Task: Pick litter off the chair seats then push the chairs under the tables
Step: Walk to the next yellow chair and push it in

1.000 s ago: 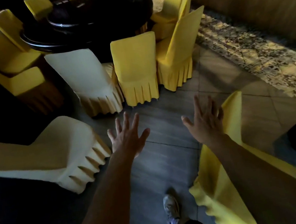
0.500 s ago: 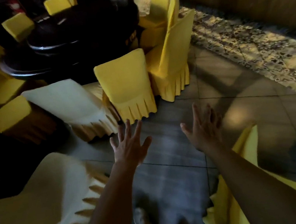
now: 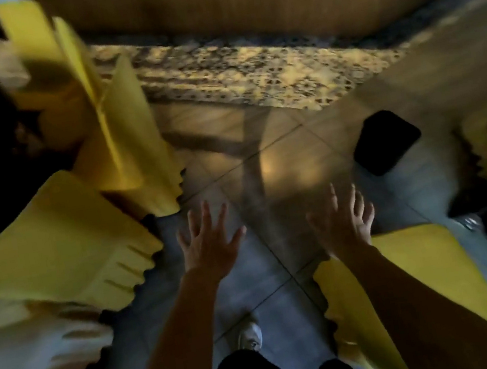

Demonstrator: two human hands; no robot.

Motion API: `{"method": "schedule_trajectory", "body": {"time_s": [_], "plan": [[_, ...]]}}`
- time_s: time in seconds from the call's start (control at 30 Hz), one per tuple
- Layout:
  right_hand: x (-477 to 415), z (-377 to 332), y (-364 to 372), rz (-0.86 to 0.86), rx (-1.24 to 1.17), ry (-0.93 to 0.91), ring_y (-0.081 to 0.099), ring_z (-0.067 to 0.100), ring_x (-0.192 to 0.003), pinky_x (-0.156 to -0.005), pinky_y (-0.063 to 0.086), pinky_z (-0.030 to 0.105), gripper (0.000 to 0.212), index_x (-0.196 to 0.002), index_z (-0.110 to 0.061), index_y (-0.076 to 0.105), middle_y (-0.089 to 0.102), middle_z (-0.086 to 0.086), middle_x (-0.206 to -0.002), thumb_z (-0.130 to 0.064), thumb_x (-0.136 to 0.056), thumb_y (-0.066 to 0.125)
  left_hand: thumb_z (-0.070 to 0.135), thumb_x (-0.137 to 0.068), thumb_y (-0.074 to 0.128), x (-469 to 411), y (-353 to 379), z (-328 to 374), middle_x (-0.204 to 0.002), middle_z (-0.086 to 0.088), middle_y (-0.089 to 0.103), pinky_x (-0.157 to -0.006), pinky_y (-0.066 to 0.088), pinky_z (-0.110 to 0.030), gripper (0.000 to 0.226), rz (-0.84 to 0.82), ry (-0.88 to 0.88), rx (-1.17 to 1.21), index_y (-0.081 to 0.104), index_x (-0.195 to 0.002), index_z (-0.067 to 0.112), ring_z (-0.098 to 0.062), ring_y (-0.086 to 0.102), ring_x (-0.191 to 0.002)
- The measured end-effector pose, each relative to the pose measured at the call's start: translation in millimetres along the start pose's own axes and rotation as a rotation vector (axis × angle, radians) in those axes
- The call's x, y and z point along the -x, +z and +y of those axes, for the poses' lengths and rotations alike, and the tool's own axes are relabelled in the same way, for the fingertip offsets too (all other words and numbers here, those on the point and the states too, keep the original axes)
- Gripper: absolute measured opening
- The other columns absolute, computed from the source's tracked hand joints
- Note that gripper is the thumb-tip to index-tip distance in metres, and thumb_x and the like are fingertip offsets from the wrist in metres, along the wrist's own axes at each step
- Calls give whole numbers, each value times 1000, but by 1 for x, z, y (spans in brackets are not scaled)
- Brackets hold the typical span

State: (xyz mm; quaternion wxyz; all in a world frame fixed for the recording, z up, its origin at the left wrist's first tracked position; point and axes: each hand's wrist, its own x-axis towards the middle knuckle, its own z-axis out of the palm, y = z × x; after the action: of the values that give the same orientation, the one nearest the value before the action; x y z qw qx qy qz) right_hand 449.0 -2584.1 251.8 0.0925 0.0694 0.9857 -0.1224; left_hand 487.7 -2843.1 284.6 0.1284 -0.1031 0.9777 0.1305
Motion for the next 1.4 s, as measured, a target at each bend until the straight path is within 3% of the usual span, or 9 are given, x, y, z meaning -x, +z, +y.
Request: {"method": "schedule_trajectory", "body": {"time_s": [0.2,0.37,0.43,0.53,0.7,0.8,0.9,1.13,1.4], "plan": [[47,18,-4,209,-218,425,14,37,-155,-122,12,59,83,-164,-27,6,12,21,-169,-62,-99,43,74,-95,26,-63,-2,72,-171,-5,-12,-123,6,-64,78,-132,473,-128,-10,-158,44,-33,-8,-157],[108,34,22,184,-252,737,15,38,-155,-122,13,59,86,-160,-32,-10,11,23,-169,-75,-94,25,78,-88,24,-61,30,136,-172,-5,3,-118,16,-65,82,-152,800,-126,10,-160,41,-38,10,-155],[129,34,38,201,-223,798,31,43,-148,-117,25,63,92,-163,-26,6,27,29,-162,-79,-89,13,80,-83,18,-56,45,154,-172,-4,0,-119,15,-65,86,-206,906,-186,10,-160,41,-37,7,-156],[140,35,54,225,-160,791,51,45,-134,-111,35,63,82,-159,-19,32,47,30,-150,-70,-95,24,78,-90,24,-53,60,176,-171,-3,-9,-120,13,-63,81,-250,1026,-295,4,-160,41,-36,0,-156],[123,32,57,300,-148,844,52,38,-135,-114,29,54,77,-157,-20,37,47,22,-154,-67,-96,33,76,-93,28,-60,84,199,-171,-1,-13,-122,10,-64,79,-287,1098,-383,0,-160,42,-35,-7,-157],[125,31,61,350,-136,829,54,37,-134,-113,35,54,75,-155,-17,42,48,21,-154,-65,-98,34,83,-84,7,-53,101,202,-168,3,-21,-121,8,-66,85,-343,1119,-377,-2,-159,44,-33,-17,-155],[124,32,61,372,-101,840,53,37,-135,-114,34,56,75,-154,-17,45,47,22,-155,-67,-100,27,85,-76,-5,-48,109,204,-171,4,-13,-119,11,-67,93,-358,1093,-366,4,-159,45,-34,-20,-155],[125,20,68,437,-64,985,48,39,-140,-120,20,63,76,-149,-19,52,41,25,-157,-69,-92,46,83,-86,4,-53,105,201,-172,3,-4,-117,-2,-72,85,-300,1265,-416,14,-160,41,-38,-18,-155],[136,23,75,415,-125,1214,27,36,-151,-121,2,64,79,-153,-31,45,25,21,-166,-74,-87,36,85,-86,23,-42,107,191,-172,-2,-6,-113,-8,-74,79,-339,1304,-380,18,-157,49,-41,-13,-155]]}}
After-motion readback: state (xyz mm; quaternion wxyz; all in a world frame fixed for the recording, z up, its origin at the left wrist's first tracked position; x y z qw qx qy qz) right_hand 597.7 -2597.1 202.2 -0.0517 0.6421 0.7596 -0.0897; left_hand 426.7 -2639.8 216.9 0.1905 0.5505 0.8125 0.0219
